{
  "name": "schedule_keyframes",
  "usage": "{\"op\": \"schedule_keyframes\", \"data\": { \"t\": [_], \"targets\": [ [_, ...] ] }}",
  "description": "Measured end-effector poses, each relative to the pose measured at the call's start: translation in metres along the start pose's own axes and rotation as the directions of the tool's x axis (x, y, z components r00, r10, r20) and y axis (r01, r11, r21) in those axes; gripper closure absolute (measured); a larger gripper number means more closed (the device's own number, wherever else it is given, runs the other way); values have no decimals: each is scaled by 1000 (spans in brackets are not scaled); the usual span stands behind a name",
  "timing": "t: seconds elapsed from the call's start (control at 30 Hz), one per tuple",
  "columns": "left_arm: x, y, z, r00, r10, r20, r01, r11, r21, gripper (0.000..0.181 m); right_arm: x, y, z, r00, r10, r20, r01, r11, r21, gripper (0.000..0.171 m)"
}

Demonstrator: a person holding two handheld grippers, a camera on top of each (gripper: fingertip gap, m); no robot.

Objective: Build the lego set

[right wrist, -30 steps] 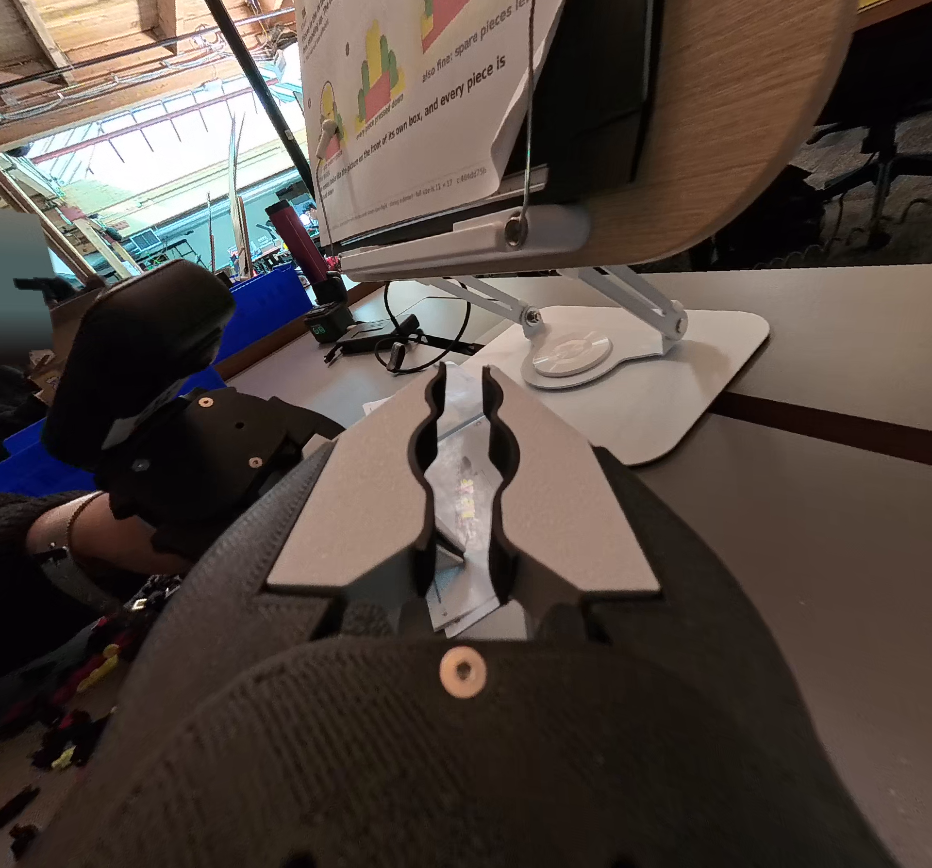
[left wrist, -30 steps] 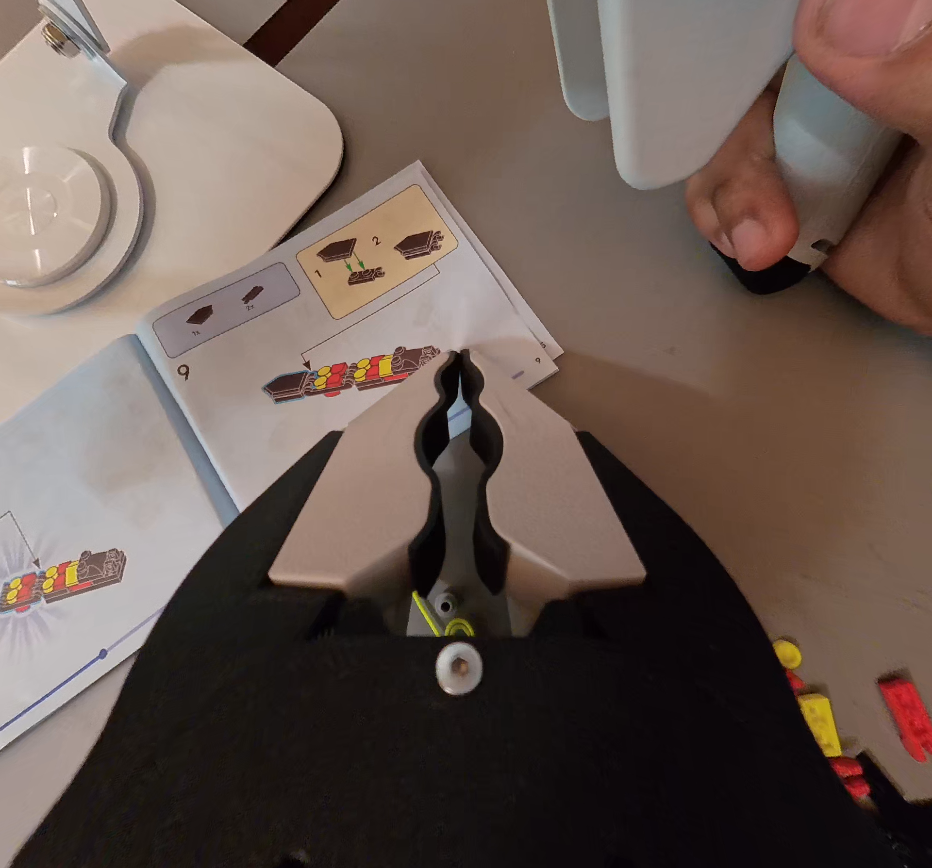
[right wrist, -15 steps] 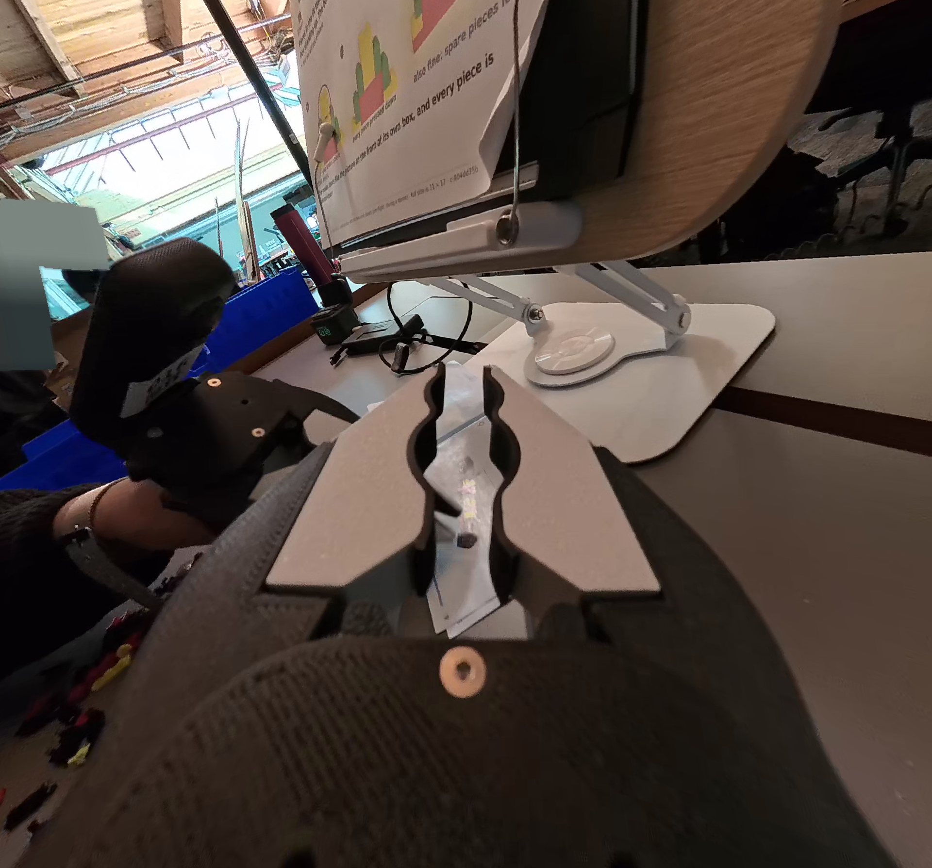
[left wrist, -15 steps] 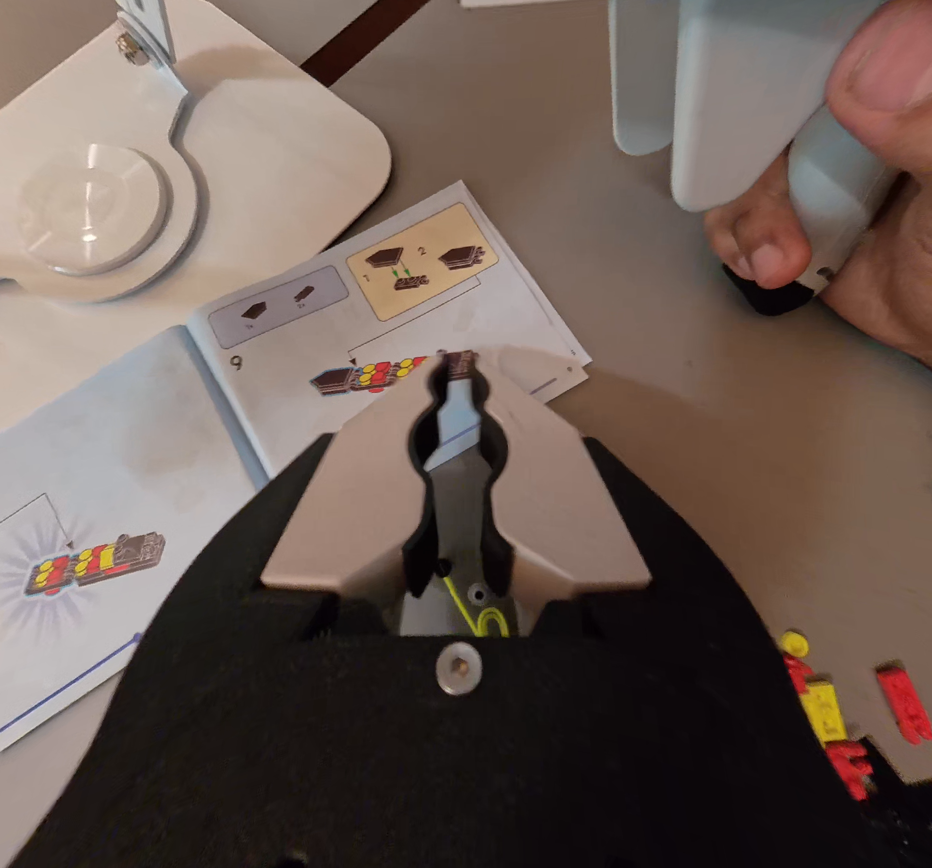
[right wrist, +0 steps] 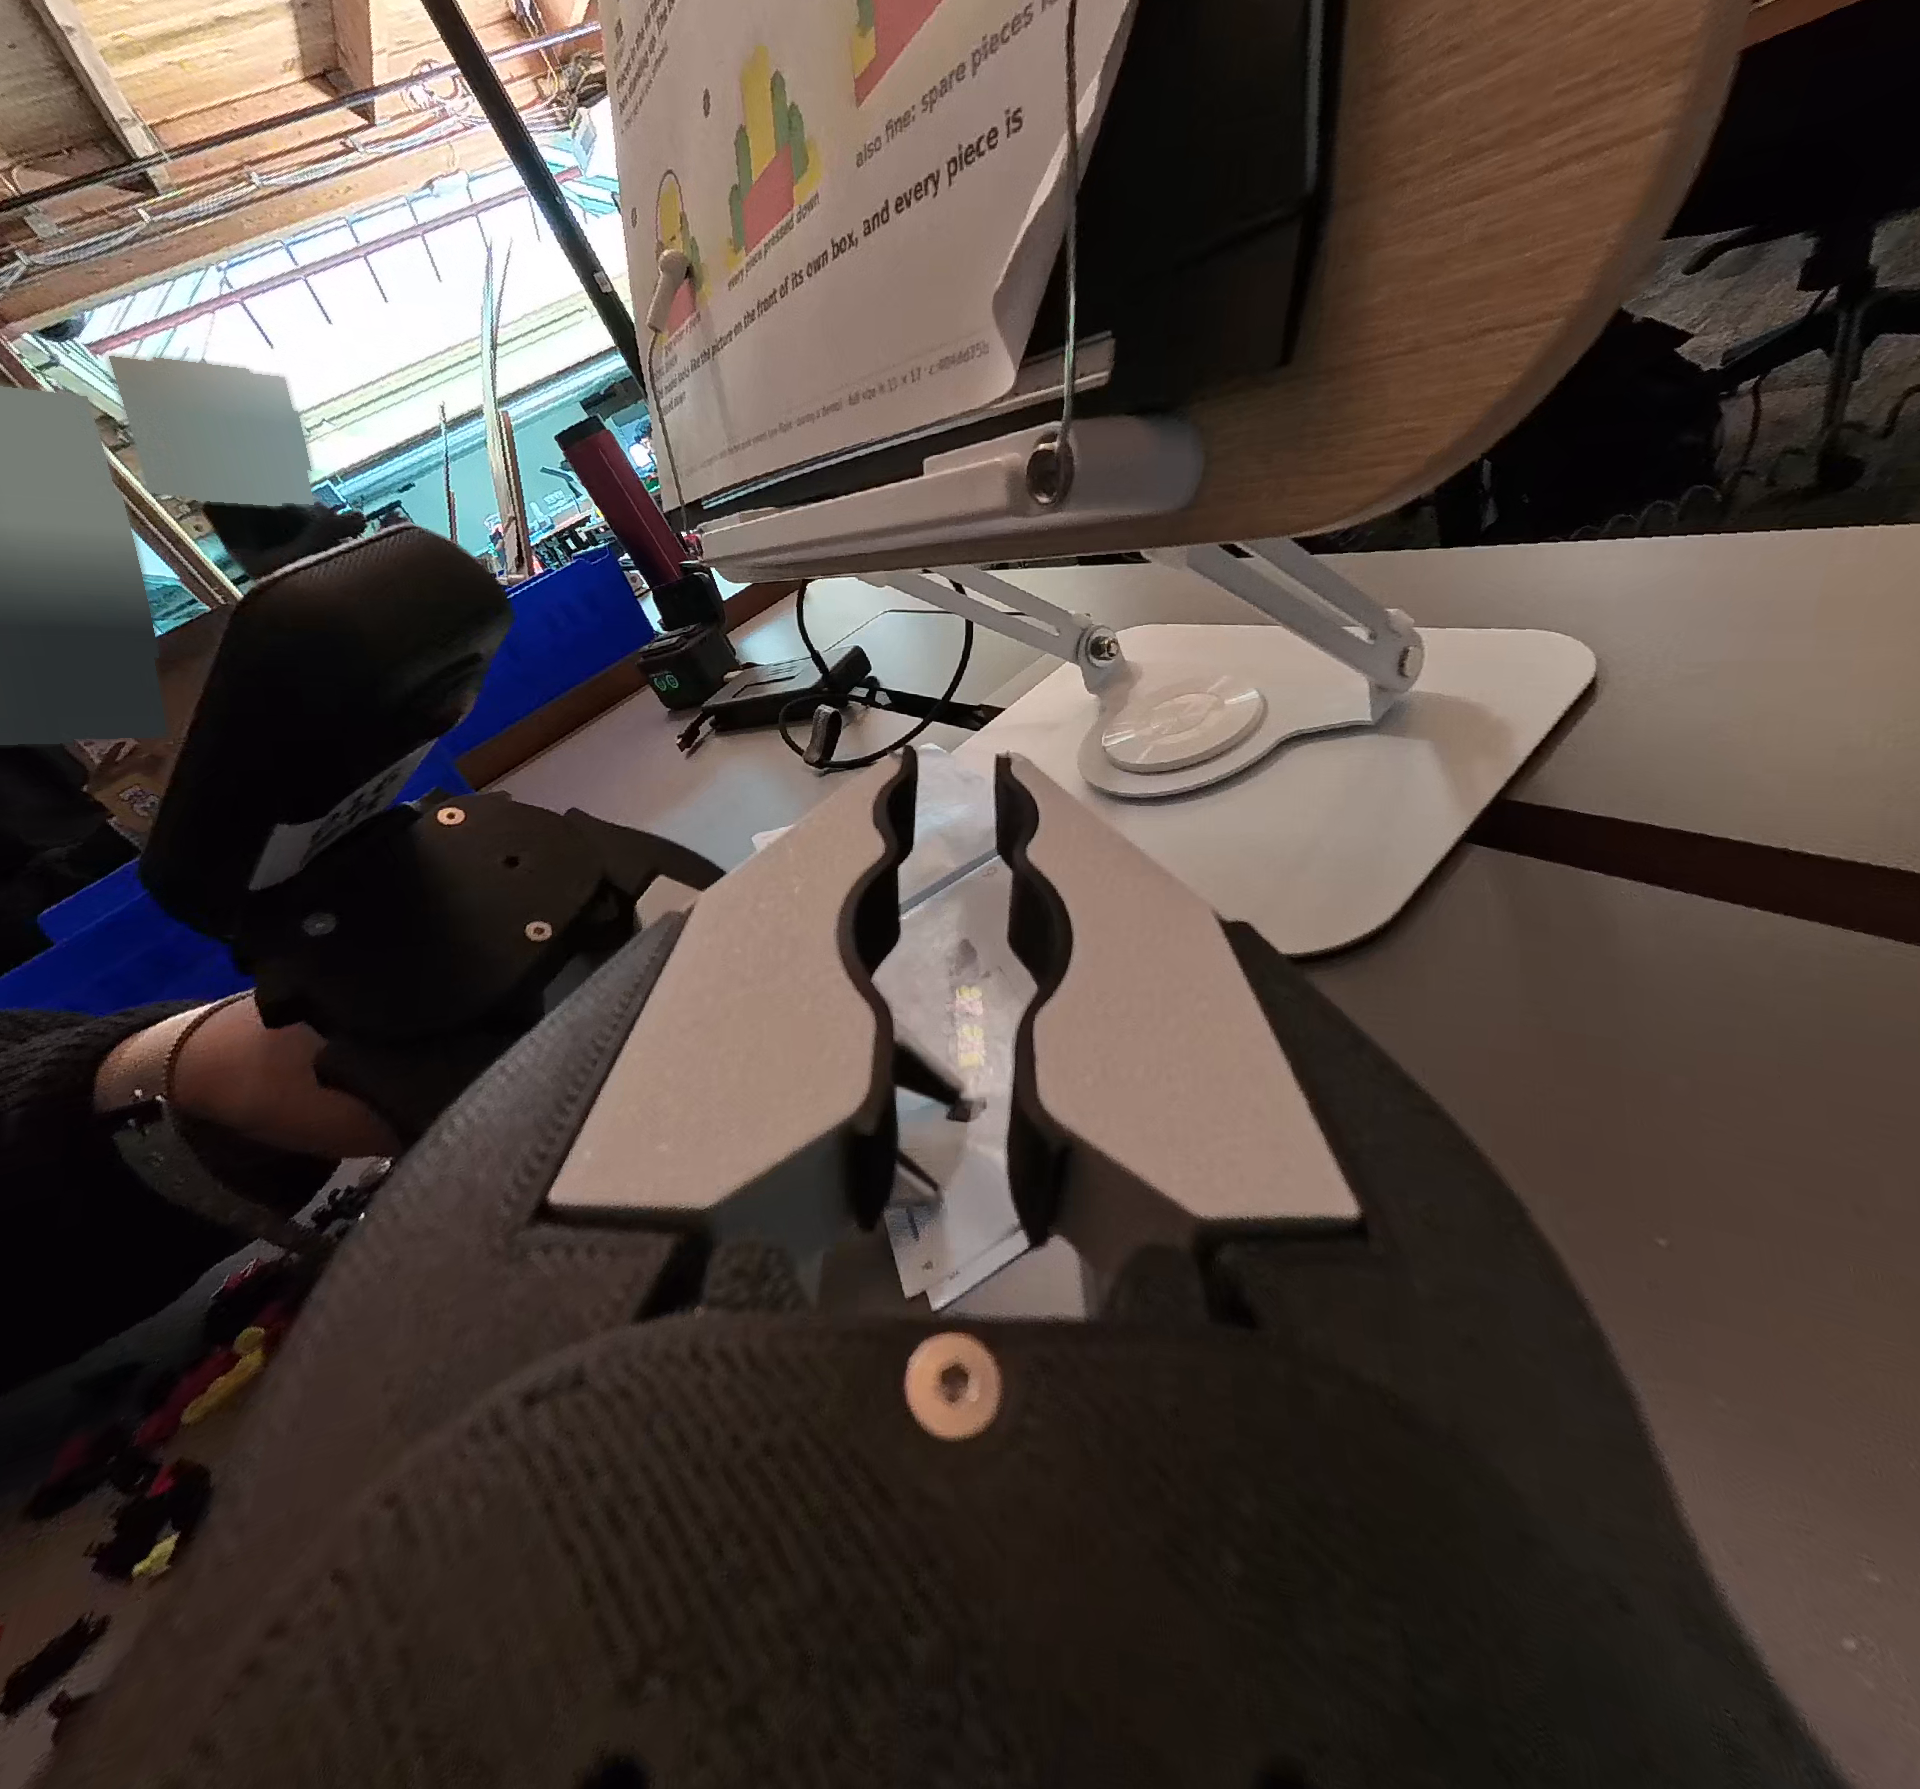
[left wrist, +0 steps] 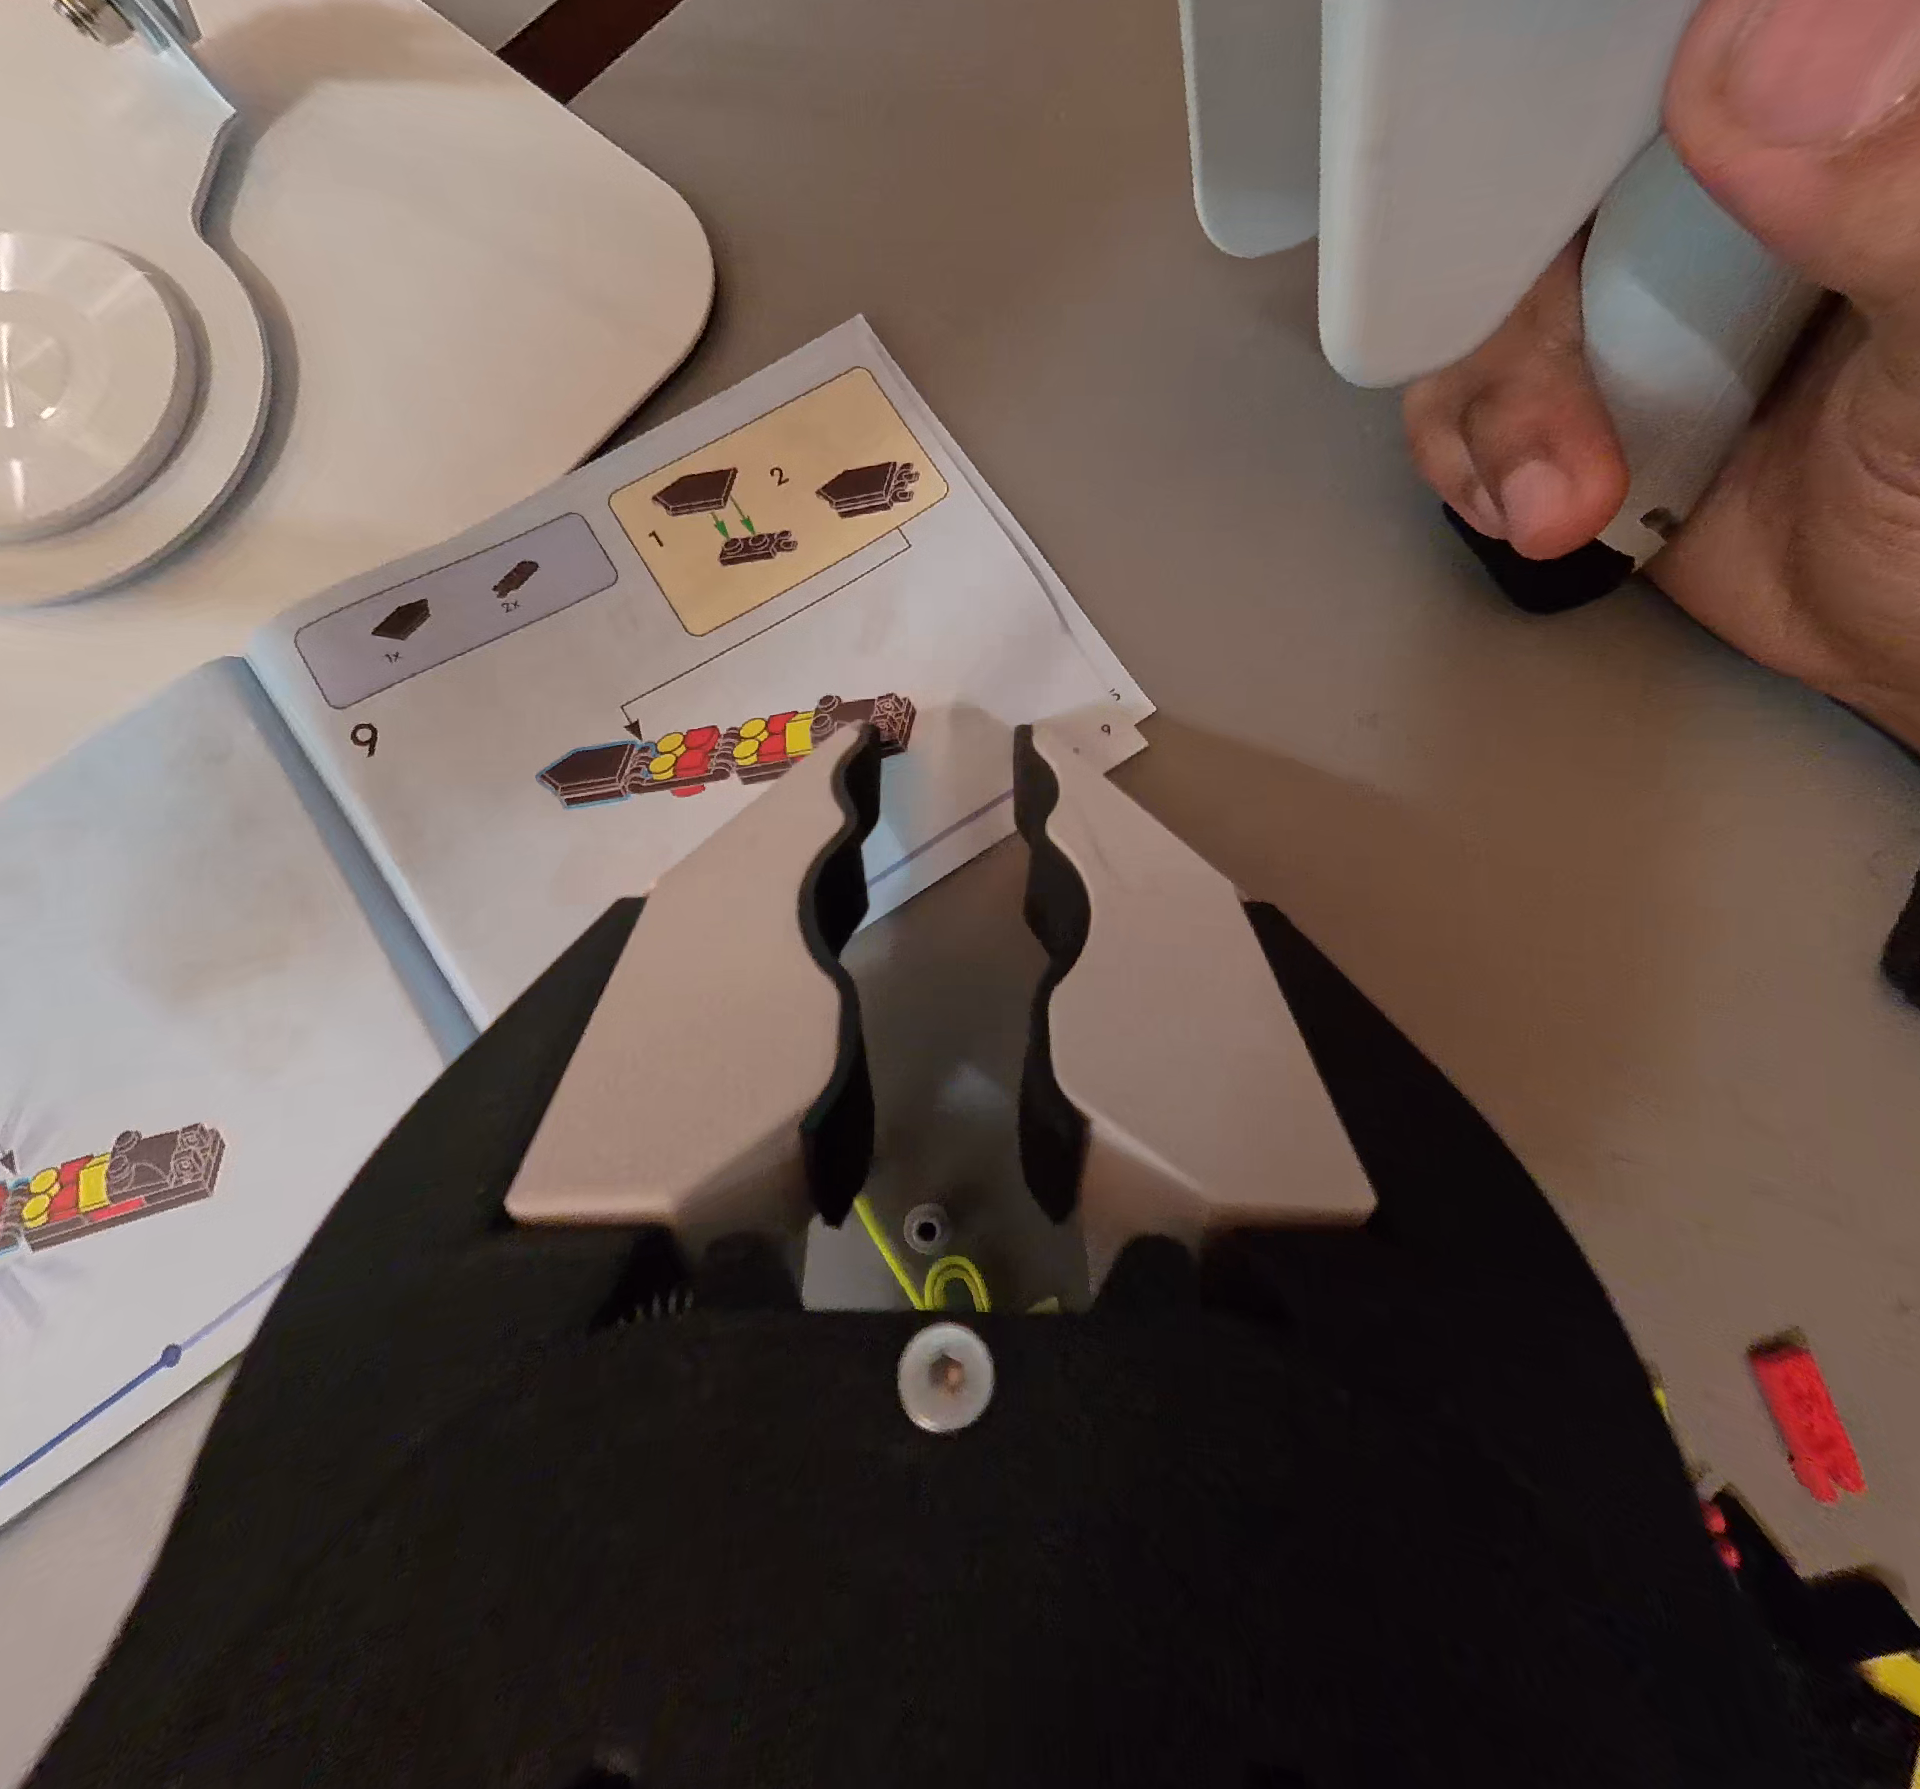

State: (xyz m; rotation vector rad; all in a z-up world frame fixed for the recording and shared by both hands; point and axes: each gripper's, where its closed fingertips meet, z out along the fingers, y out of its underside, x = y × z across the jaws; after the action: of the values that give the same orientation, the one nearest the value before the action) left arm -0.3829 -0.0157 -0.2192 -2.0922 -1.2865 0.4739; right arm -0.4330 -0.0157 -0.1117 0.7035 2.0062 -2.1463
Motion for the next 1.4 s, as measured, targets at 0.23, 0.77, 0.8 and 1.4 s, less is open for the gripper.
{"op": "schedule_keyframes", "data": {
  "t": [0.23, 0.77, 0.8, 1.4],
  "targets": [
    [-1, 0, 1, 1000, 15, 20, -15, 1000, -5, 180, 0, 0, 0, 1000, -4, -1, 4, 1000, 3, 158],
    [-26, -2, -9, 997, 19, 68, -21, 1000, 22, 170, 1, 0, 0, 1000, 7, -3, -7, 1000, 1, 157],
    [-16, -4, -10, 999, 37, 15, -38, 999, 37, 161, 1, 0, 0, 1000, 8, -2, -8, 1000, 0, 157],
    [-6, -1, -7, 999, 17, -44, -17, 1000, 11, 181, 2, 0, 0, 1000, 15, -1, -15, 1000, 1, 158]
  ]
}}
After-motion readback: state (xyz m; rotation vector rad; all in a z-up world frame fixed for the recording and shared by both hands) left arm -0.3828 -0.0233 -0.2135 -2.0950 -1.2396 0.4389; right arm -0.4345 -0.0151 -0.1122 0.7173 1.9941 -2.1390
